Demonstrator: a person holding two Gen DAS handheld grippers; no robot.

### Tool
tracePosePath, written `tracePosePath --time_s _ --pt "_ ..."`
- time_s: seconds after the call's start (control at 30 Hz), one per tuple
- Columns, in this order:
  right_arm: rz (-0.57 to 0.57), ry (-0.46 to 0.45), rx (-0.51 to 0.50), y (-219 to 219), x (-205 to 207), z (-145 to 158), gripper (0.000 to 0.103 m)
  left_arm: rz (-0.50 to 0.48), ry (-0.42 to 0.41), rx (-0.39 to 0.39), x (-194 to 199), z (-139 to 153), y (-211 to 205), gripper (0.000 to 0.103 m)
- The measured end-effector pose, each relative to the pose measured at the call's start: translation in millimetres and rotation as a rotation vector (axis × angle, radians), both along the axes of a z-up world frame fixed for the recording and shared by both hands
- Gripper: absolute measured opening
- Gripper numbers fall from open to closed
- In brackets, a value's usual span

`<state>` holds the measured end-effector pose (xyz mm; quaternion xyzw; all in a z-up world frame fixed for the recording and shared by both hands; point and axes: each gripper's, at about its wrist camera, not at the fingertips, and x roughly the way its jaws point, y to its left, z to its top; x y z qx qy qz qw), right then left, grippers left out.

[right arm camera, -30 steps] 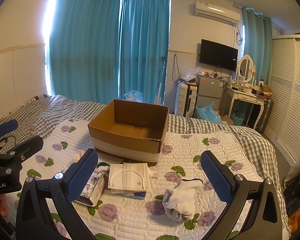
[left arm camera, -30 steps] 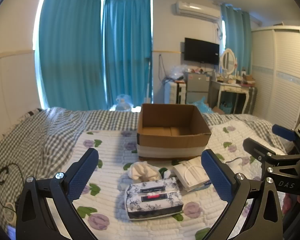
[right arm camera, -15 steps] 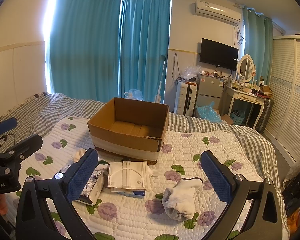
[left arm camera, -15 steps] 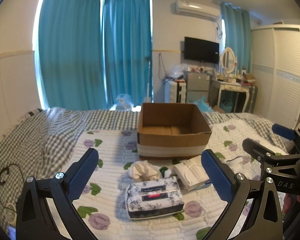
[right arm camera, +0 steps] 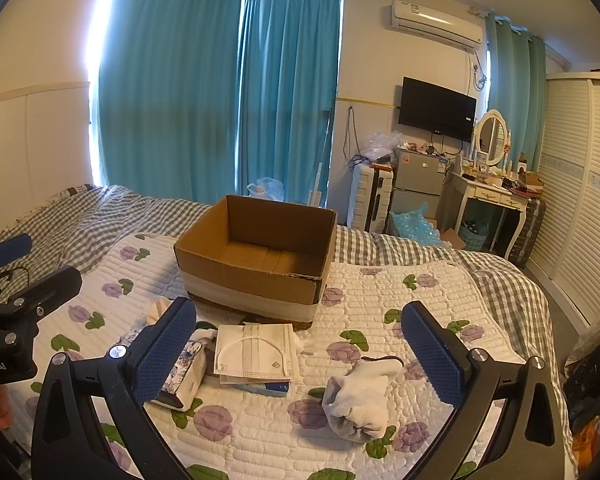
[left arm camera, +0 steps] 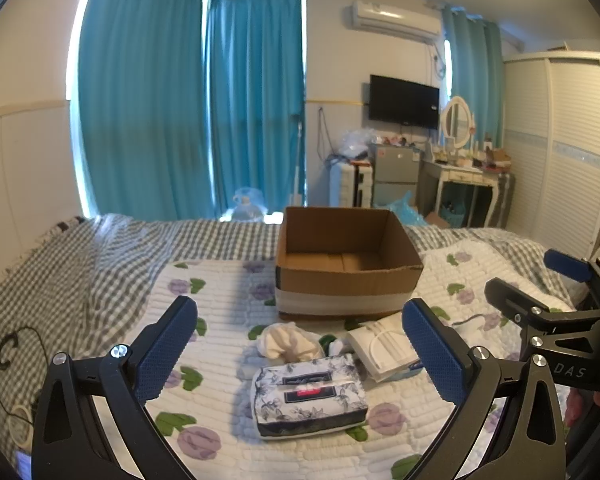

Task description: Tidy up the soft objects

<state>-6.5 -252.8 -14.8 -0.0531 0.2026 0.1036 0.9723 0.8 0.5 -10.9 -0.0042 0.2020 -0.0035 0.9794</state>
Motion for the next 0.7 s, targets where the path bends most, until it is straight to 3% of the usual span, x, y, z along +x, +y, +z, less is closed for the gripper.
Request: tracePosePath --time_s 0.43,0.7 --pt "-0.050 0.011 -0.039 -12.7 7.2 10.8 0.103 -0.007 0.009 -0.006 3.6 1.6 0.7 0.103" --pt "-0.118 0.189 -0.047 -36.6 46.4 -30.9 0.103 -0.014 0.088 -0.014 23.4 -25.1 -5.9 0.103"
